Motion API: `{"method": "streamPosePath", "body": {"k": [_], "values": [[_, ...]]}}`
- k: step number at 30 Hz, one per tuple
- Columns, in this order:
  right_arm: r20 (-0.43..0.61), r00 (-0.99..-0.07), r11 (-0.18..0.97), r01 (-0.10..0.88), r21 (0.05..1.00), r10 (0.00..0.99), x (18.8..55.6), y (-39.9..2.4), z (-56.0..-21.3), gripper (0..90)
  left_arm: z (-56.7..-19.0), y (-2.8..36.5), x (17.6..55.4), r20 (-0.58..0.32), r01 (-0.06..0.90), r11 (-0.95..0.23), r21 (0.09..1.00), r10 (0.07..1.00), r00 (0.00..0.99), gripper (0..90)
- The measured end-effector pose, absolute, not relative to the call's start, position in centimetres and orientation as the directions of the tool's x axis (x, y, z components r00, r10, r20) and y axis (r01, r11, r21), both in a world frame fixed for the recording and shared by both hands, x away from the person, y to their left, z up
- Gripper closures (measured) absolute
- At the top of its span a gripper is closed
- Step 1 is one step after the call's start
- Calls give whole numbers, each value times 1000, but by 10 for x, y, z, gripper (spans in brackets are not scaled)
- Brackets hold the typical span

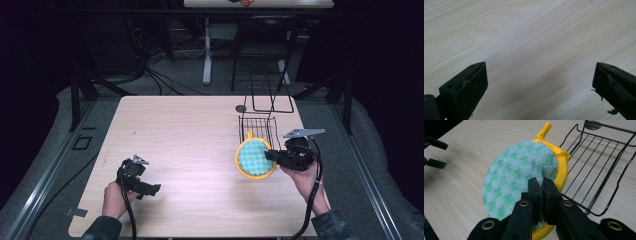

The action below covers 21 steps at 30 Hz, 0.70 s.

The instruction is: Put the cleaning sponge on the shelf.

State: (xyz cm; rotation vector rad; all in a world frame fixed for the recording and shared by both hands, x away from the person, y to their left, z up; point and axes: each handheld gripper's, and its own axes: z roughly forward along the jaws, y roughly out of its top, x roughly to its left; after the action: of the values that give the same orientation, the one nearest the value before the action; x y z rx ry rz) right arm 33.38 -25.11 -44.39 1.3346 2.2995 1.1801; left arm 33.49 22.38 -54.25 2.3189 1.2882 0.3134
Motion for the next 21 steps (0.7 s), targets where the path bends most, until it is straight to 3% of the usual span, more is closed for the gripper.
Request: {"method": "streamPosePath", "body": {"k": [21], "values": [[150, -493, 235, 633, 738, 857, 362, -266, -450, 862, -543, 224, 335, -25, 741, -449, 500, 847, 530, 2]]}}
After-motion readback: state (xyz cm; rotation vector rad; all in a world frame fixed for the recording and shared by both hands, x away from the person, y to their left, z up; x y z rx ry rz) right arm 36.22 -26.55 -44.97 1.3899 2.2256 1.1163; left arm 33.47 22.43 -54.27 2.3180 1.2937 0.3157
